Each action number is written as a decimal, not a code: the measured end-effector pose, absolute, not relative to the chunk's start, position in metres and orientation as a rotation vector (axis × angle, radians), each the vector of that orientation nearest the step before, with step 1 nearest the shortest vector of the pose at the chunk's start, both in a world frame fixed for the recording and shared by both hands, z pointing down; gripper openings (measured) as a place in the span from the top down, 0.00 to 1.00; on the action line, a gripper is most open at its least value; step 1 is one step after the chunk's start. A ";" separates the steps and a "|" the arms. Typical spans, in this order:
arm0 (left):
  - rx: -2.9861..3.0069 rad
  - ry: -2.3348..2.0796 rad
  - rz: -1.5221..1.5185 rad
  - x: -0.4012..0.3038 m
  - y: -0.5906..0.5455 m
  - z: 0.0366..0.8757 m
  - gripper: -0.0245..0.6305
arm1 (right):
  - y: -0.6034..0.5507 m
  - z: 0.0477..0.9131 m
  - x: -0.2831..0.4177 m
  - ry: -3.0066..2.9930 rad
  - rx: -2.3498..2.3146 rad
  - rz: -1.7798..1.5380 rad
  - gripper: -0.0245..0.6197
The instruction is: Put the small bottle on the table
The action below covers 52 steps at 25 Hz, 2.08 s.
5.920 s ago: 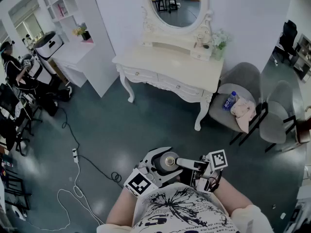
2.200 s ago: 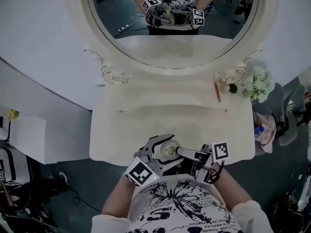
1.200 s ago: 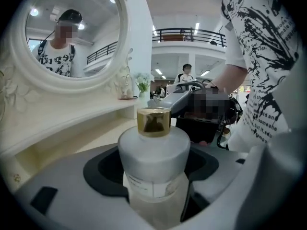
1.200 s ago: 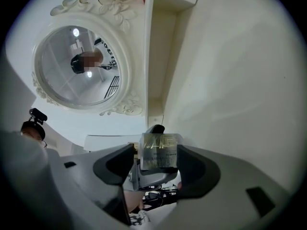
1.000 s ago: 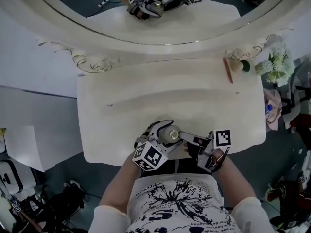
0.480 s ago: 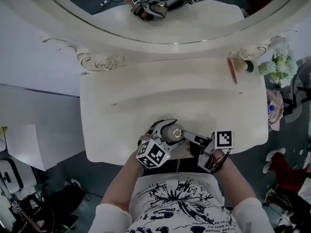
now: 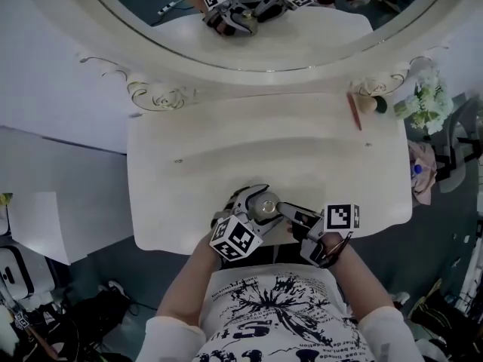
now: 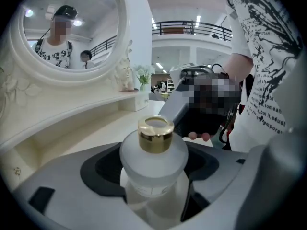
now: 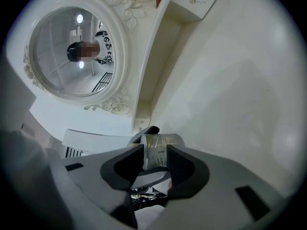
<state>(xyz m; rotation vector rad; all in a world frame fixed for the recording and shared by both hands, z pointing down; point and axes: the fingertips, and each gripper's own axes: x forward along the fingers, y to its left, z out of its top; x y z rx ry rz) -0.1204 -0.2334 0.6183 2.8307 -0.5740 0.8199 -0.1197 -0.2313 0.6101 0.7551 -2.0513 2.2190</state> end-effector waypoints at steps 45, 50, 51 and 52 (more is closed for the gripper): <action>2.732 -1.507 0.210 -0.234 -0.273 0.405 0.93 | -0.271 0.424 -0.116 -2.658 1.317 0.161 0.94; 2.717 -1.549 0.185 -0.240 -0.273 0.401 0.93 | -0.272 0.422 -0.116 -2.643 1.341 0.101 0.94; 2.714 -1.554 0.188 -0.240 -0.273 0.402 0.93 | -0.272 0.422 -0.116 -2.639 1.343 0.087 0.94; 2.710 -1.556 0.190 -0.241 -0.273 0.403 0.93 | -0.271 0.421 -0.116 -2.636 1.344 0.074 0.94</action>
